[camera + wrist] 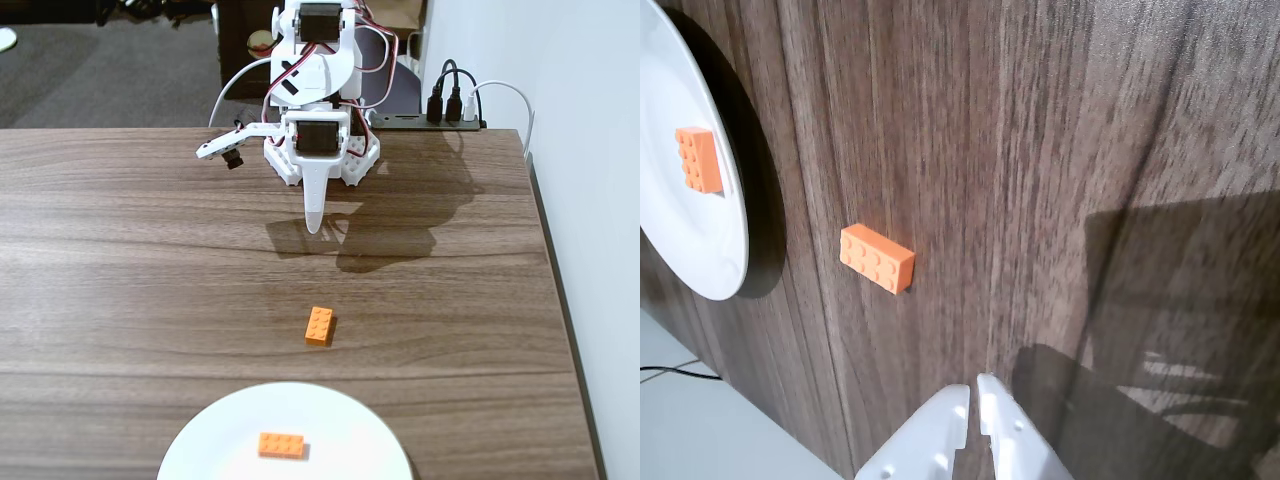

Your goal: Grasp a lego block and put it on the plate.

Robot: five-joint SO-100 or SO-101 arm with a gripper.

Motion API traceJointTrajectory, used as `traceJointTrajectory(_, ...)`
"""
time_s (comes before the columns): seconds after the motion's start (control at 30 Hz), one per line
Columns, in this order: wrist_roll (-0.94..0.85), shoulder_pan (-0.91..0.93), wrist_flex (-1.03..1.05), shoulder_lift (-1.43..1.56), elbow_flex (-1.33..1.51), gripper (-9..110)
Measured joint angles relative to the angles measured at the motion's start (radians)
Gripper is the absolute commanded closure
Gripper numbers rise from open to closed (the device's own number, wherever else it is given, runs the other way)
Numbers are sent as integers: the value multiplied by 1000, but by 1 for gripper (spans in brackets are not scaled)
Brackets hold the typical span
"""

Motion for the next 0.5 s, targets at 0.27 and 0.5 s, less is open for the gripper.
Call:
traceJointTrajectory(0.27,35,0,0,0,0,101)
traceJointTrajectory(0.5,35,0,0,0,0,101)
